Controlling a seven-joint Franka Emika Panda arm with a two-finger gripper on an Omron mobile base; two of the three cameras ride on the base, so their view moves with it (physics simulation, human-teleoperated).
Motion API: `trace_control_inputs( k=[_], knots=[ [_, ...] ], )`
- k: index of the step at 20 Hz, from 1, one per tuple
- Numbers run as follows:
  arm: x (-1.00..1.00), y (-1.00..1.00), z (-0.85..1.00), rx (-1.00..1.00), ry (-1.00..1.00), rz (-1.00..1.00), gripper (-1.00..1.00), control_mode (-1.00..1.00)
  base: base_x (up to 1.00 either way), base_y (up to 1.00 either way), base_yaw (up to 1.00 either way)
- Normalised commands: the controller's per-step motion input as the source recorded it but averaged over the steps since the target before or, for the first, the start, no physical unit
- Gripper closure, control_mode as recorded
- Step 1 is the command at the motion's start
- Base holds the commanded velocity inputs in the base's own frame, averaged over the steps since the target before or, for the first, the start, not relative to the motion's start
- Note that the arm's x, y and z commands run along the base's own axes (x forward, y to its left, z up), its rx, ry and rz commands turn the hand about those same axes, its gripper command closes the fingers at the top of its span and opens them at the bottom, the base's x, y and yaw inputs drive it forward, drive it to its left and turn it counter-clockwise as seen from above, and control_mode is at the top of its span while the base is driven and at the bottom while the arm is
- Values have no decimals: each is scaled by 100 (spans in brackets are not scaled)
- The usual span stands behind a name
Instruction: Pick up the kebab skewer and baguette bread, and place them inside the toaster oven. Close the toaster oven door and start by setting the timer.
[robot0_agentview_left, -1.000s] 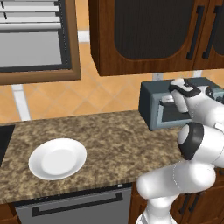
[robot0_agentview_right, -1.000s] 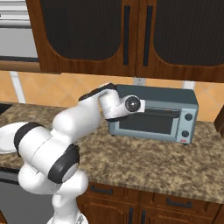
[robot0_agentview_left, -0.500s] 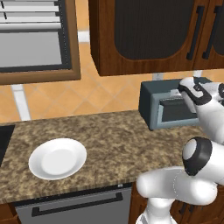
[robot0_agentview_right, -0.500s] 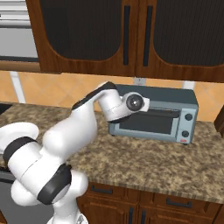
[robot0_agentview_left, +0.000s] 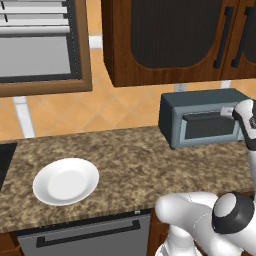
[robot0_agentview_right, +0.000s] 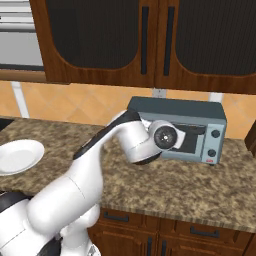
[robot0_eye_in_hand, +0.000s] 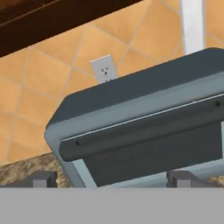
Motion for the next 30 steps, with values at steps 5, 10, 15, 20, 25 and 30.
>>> trace_control_inputs(
  k=[5,10,15,20,25,30],
  knots=[
    [-69,-44,0,17,0,-16,-100,-100,0,0,0],
    [-12,-47,-5,19,0,-16,-100,-100,0,0,0],
    [0,-48,-15,16,-7,-7,-100,-100,0,0,0],
    [0,-53,-30,17,0,-10,-100,-100,0,0,0],
    [7,-38,-29,19,0,-9,-100,-100,0,0,0],
    [12,-12,-27,19,0,-9,-100,-100,0,0,0]
  ],
)
